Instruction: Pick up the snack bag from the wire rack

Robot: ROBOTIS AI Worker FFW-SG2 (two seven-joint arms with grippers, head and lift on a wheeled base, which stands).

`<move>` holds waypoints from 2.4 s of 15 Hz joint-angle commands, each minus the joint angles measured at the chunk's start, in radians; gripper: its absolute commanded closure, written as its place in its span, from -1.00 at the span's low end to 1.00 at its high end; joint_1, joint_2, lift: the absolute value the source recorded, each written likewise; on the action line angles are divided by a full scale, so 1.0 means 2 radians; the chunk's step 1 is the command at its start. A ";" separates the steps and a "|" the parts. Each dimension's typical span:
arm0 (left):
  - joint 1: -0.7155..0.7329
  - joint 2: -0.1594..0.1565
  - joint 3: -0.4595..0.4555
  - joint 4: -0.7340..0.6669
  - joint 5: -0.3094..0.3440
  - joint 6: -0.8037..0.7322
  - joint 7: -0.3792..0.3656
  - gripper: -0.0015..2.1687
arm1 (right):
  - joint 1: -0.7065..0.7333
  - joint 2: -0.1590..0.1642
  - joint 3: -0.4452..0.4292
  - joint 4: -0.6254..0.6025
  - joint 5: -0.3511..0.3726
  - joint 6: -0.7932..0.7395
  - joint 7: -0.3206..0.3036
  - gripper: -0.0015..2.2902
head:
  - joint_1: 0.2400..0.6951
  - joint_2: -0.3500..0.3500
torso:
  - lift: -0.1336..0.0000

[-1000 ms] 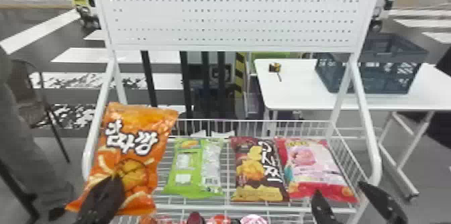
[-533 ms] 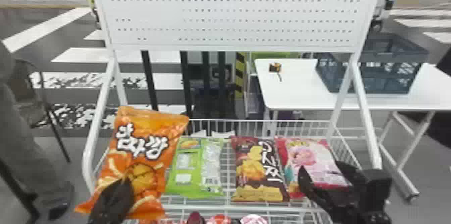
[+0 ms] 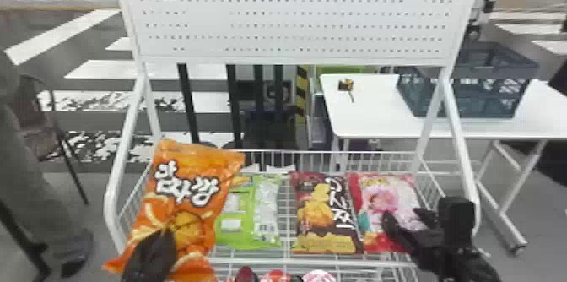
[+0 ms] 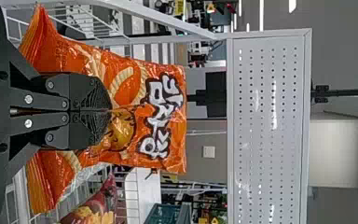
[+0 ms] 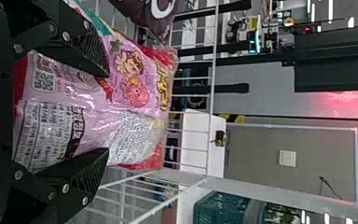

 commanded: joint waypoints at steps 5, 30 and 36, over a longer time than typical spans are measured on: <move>-0.001 0.000 -0.003 0.000 0.000 0.003 0.000 0.92 | 0.010 0.000 0.016 -0.036 -0.007 0.037 0.005 0.94 | 0.14 0.00 | 1.00; 0.009 0.004 0.021 0.002 0.017 -0.015 0.011 0.92 | 0.447 0.000 0.016 -0.470 -0.119 -0.122 -0.012 0.94 | 0.14 0.00 | 1.00; 0.012 0.004 0.024 -0.003 0.017 -0.015 0.011 0.92 | 0.447 0.000 0.007 -0.468 -0.119 -0.122 -0.012 0.94 | 0.14 0.00 | 1.00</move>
